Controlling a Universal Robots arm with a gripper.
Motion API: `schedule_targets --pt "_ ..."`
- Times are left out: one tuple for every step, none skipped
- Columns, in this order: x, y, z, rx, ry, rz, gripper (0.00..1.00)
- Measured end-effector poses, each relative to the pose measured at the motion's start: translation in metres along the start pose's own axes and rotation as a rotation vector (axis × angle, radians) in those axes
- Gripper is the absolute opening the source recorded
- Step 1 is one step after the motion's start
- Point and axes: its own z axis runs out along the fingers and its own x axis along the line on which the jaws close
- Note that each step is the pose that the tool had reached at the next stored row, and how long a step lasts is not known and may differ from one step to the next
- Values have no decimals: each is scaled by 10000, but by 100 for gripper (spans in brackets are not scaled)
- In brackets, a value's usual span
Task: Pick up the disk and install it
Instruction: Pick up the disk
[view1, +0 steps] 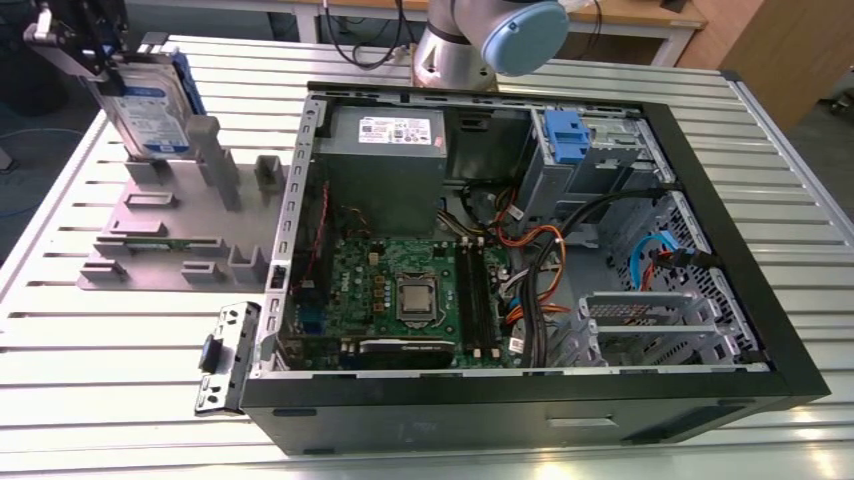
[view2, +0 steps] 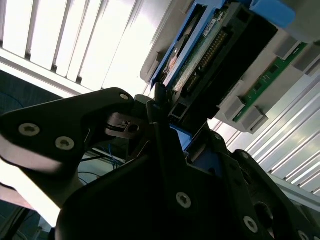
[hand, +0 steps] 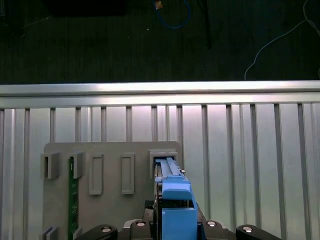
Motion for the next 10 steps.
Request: schedule_targets --pt "0 0 -4 0 0 0 36" --pt "0 0 -9 0 0 0 36" --pt "-1 0 -13 1 0 0 36" --pt "-1 1 -17 1 -1 0 36" --pt "-1 1 -22 1 0 0 36" --pt "-1 1 -27 0 0 0 36" --pt "-1 1 -31 1 0 0 36" --pt "-1 1 -35 0 0 0 36" --pt "-2 2 -39 0 -1 0 36" --pt "-2 2 -44 0 0 0 36"
